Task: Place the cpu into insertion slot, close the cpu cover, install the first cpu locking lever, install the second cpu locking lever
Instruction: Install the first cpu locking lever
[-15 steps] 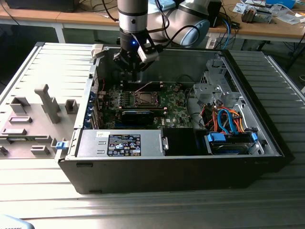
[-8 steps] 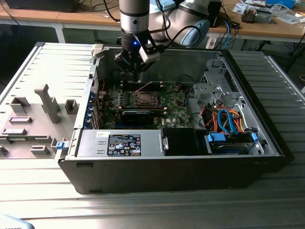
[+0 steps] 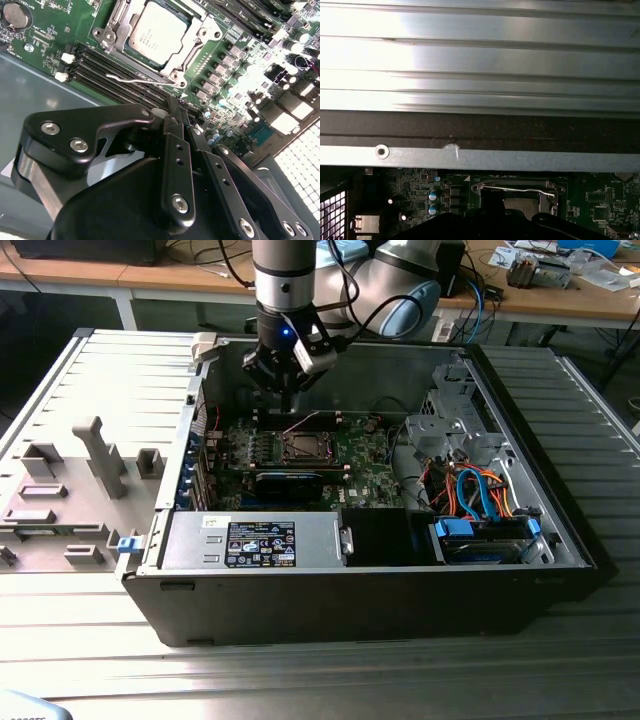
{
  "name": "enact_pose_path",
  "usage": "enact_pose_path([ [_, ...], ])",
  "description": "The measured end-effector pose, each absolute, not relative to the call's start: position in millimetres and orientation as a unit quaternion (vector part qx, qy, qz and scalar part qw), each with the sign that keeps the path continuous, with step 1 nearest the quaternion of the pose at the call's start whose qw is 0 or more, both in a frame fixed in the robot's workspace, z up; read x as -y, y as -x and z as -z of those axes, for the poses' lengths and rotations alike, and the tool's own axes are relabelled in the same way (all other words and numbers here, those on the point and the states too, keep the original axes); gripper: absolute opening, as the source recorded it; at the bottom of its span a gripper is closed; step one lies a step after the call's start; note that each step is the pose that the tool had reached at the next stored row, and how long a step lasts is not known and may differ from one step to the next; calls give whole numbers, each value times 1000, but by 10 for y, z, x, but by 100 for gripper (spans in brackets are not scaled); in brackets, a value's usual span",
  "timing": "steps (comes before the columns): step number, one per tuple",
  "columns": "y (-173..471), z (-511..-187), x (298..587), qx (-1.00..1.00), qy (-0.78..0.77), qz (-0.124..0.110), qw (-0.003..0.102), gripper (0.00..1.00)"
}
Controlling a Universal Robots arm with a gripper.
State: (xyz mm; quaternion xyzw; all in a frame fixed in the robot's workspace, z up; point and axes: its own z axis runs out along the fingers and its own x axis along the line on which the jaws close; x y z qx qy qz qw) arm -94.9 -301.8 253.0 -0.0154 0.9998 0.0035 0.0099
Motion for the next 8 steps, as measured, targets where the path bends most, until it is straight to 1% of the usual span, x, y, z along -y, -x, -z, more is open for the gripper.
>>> enact_pose_path([
  [8,922,-2518,3018,-1000,15,-3,10,11],
])
